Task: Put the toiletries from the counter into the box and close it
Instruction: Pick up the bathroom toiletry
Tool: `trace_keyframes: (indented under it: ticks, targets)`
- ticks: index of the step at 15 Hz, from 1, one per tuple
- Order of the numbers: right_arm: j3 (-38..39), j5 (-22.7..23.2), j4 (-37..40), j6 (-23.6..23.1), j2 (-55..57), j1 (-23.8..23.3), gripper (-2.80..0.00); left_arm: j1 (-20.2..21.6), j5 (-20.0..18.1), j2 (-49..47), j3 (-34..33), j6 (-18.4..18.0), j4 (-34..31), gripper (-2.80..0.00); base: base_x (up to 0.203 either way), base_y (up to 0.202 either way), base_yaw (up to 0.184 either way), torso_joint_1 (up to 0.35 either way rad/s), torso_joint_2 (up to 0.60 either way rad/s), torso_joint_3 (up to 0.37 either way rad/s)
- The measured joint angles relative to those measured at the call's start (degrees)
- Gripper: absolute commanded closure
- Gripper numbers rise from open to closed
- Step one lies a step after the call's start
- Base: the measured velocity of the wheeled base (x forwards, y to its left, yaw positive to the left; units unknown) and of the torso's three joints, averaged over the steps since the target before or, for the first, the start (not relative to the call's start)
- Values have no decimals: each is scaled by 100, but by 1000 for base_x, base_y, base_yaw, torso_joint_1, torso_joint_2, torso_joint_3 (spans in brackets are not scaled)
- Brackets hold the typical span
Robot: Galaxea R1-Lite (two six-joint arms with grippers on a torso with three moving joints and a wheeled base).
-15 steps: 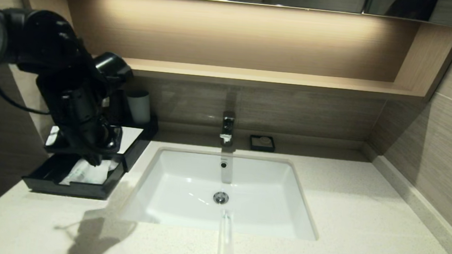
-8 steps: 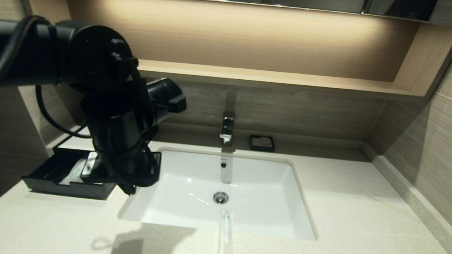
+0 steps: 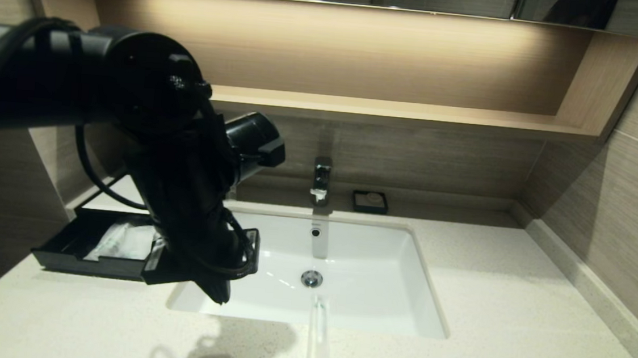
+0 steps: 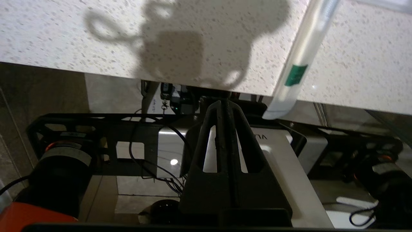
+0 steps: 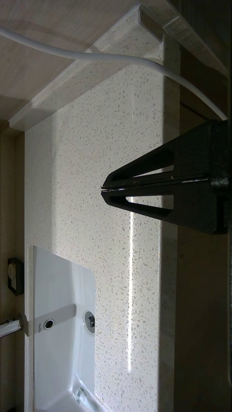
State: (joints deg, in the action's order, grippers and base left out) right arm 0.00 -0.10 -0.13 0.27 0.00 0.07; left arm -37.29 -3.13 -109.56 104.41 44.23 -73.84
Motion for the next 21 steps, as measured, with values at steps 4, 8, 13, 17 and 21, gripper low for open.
trace_keyframes:
  ticks: [4,8,13,17,21]
  targets:
    - [0,0,-2,-2,0,0,0,-133,-806,104,-45,-10,6,0,0,0,0,0,0,0]
    - [0,2,-2,-2,0,0,0,-484,-705,127,-205,150,63,0,0,0,0,0,0,0]
    - [0,0,-2,-5,0,0,0,-745,-336,16,-75,244,105,0,0,0,0,0,0,0]
    - [0,0,-2,0,0,0,0,-959,18,-333,275,243,94,0,0,0,0,0,0,0]
    - [0,0,-2,-2,0,0,0,-1004,85,-612,502,200,61,0,0,0,0,0,0,0]
